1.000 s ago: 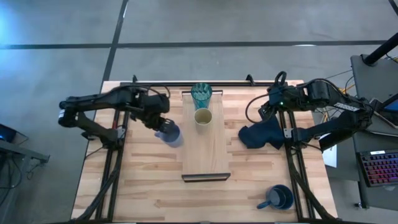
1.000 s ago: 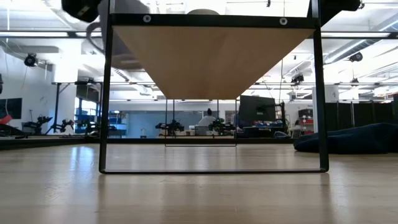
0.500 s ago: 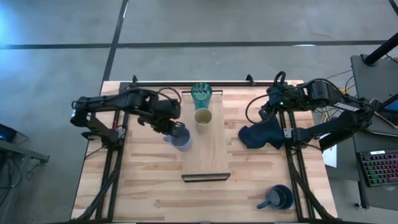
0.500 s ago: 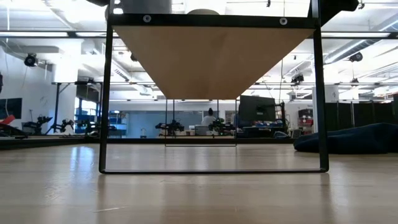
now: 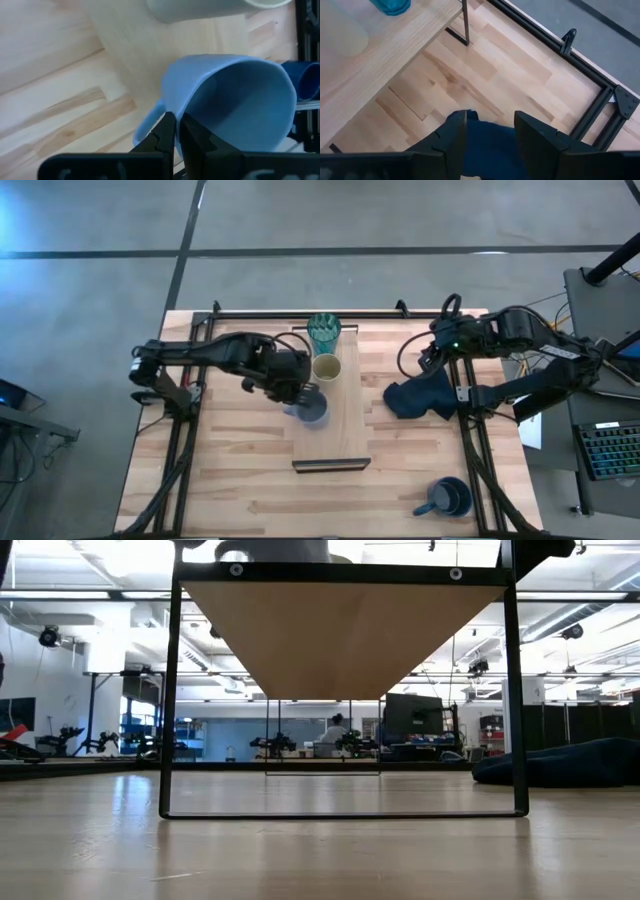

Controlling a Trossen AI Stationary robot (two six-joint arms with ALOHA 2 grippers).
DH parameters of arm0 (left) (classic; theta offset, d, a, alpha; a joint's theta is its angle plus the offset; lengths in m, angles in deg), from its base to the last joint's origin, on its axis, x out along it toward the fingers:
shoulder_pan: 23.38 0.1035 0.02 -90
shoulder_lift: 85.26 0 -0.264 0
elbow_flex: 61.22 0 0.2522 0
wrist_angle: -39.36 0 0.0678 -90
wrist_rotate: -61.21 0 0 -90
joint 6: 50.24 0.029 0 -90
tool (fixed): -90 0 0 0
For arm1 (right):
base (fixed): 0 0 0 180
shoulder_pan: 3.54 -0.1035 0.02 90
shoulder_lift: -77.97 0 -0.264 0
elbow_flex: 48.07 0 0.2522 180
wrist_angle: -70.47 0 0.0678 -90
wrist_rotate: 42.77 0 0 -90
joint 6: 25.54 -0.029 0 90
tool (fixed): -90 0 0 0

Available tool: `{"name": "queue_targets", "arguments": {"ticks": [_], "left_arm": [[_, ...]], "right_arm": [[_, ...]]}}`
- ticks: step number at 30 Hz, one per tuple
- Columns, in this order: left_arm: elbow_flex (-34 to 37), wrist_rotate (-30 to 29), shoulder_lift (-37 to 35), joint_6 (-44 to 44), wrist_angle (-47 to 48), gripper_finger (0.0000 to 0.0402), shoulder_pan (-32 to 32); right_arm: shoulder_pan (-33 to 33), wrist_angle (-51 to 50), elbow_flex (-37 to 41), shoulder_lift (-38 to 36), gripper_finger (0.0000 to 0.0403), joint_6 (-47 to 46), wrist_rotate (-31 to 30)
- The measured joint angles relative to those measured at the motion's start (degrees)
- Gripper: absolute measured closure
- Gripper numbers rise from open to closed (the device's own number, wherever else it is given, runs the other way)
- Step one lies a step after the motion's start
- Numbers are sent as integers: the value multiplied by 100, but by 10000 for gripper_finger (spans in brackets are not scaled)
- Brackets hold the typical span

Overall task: Stack small to large cups/mugs on shelf
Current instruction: Put the light blue mug on the shelf

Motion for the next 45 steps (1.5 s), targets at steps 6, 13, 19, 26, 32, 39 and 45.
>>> {"name": "queue_targets", "arguments": {"ticks": [6, 13, 19, 26, 32, 39, 45], "left_arm": [[-176, -80, 159, -146, -126, 401, 9], [-234, -109, 314, -260, -308, 401, 11], [-224, -231, 425, -210, -444, 401, 26], [-198, -300, 454, -33, -429, 401, 99], [-230, -363, 461, 46, -498, 401, 166], [-218, -362, 432, 81, -481, 389, 173], [-216, -367, 417, 97, -570, 356, 175]], "right_arm": [[98, 1, 0, -183, 243, 165, -4], [273, 27, 0, -359, 243, 323, -109], [274, 65, 13, -368, 243, 382, -111], [274, 74, 31, -368, 243, 423, -111], [274, 81, 33, -368, 243, 425, -118], [274, 81, 35, -370, 243, 425, -149], [274, 81, 35, -370, 243, 425, -153]]}}
